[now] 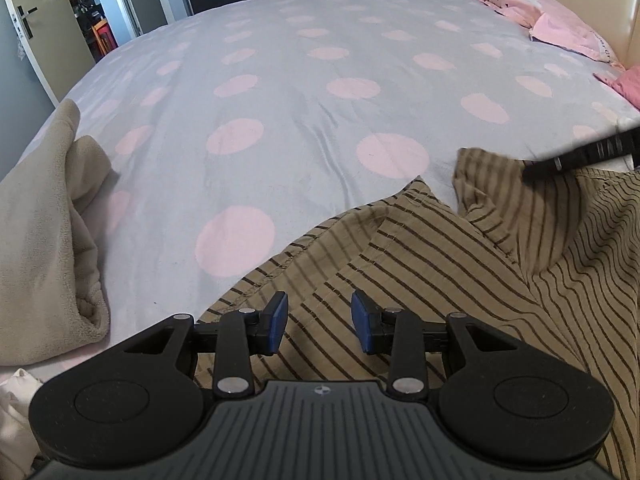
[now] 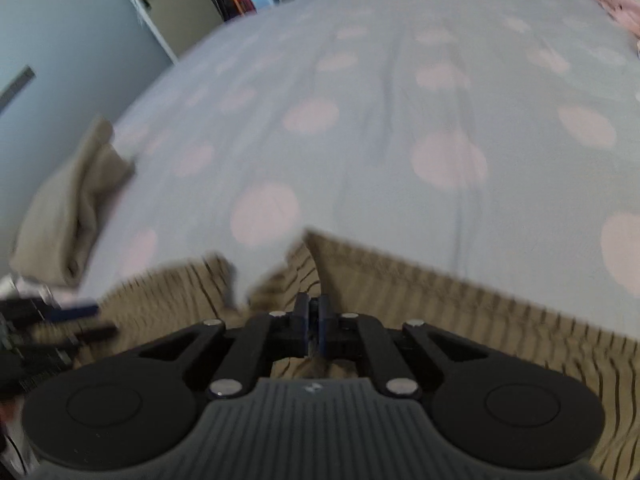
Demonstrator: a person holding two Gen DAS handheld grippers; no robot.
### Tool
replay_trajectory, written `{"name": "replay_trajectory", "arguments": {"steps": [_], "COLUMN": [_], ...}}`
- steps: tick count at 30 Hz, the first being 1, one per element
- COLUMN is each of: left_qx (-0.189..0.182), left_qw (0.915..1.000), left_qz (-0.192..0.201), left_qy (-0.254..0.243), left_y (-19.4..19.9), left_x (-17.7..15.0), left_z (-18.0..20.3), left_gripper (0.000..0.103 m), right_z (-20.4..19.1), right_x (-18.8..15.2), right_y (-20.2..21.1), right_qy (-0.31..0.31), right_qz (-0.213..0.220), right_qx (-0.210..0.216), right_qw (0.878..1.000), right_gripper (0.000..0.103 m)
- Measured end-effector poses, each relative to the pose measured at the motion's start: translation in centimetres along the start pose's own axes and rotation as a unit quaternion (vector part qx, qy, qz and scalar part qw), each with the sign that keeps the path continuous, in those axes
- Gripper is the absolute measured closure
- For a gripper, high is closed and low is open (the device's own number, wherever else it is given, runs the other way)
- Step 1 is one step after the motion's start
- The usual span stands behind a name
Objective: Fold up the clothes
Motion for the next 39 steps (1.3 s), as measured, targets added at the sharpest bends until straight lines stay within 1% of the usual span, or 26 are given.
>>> {"name": "replay_trajectory", "arguments": {"steps": [3, 7, 11, 13, 14, 17, 19, 20, 21, 23, 25, 29, 31, 33, 34, 36, 39], "left_qx": [-0.001, -0.002, -0.002, -0.001, -0.001, 0.0, -0.001, -0.003, -0.004, -0.006, -0.008, -0.015, -0.022, -0.027, -0.023, -0.024, -0.01], "left_qw": [1.0, 1.0, 0.9999, 0.9999, 0.9998, 0.9996, 0.9994, 0.9993, 0.9992, 0.999, 0.9986, 0.9983, 0.9985, 0.9987, 0.9986, 0.9987, 0.9983], "left_qz": [-0.001, -0.003, 0.004, 0.009, 0.012, 0.019, 0.024, 0.026, 0.026, 0.024, 0.02, 0.0, 0.003, 0.006, 0.009, 0.018, 0.053], "left_qy": [-0.001, -0.003, -0.009, -0.013, -0.015, -0.022, -0.026, -0.028, -0.031, -0.036, -0.047, -0.056, -0.051, -0.044, -0.046, -0.041, -0.024], "left_y": [0.0, -0.1, 0.0, 0.1, 0.1, 0.2, 0.2, 0.1, -0.1, -0.5, -1.0, -2.7, -3.0, -3.1, -3.0, -2.7, -1.6], "left_x": [-0.1, -0.3, -0.6, -0.8, -0.9, -1.3, -1.4, -1.4, -1.5, -1.4, -1.6, -2.5, -2.4, -1.9, -1.6, -0.9, 0.8], "left_z": [0.0, 0.0, -0.4, -0.7, -0.9, -1.4, -1.7, -1.7, -1.7, -1.6, -1.3, -0.9, -0.8, -0.6, -0.5, -0.5, -1.2], "left_gripper": [0.07, 0.07, 0.07, 0.07, 0.068, 0.066, 0.066, 0.066, 0.066, 0.066, 0.066, 0.066, 0.075, 0.097, 0.101, 0.103, 0.103], "right_z": [-1.3, -3.1, -3.8, -3.7, -3.5, -3.0, -3.0, -3.0, -3.2, -4.2, -5.5, -7.3, -7.5, -7.3, -7.4, -7.6, -8.3], "right_x": [1.8, 2.9, 2.4, 1.8, 1.4, 0.4, 0.6, 1.0, 1.5, 2.5, 3.0, 2.3, 1.7, 1.2, 1.0, 0.6, 0.5], "right_y": [0.3, -1.4, -4.2, -5.5, -6.1, -7.0, -6.6, -6.1, -5.4, -4.1, -3.0, -2.5, -2.7, -3.0, -3.0, -3.1, -3.0], "right_qy": [-0.001, 0.006, 0.012, 0.021, 0.02, 0.012, 0.016, 0.02, 0.024, 0.036, 0.044, 0.067, 0.075, 0.077, 0.081, 0.089, 0.096], "right_qz": [0.027, 0.039, 0.029, 0.018, 0.01, -0.011, -0.011, -0.004, 0.007, 0.027, 0.034, 0.023, 0.015, 0.006, 0.003, -0.002, -0.001], "right_qx": [0.014, 0.023, 0.016, 0.0, -0.005, -0.008, -0.017, -0.023, -0.024, -0.013, 0.009, 0.023, 0.022, 0.018, 0.019, 0.023, 0.033], "right_qw": [1.0, 0.999, 0.999, 1.0, 1.0, 1.0, 1.0, 1.0, 0.999, 0.999, 0.998, 0.997, 0.997, 0.997, 0.997, 0.996, 0.995], "right_gripper": [0.098, 0.098, 0.098, 0.098, 0.098, 0.097, 0.083, 0.08, 0.073, 0.072, 0.069, 0.067, 0.067, 0.068, 0.068, 0.068, 0.068]}}
Point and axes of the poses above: each gripper's, at about its wrist camera, not at the fingertips, and y roughly against the way its jaws point, z to its right, x to its top, the point moved 10 cm from there along -y, roughly the way its jaws point, and after that the axes turned 6 degrees about -x, right-handed, at the moved point
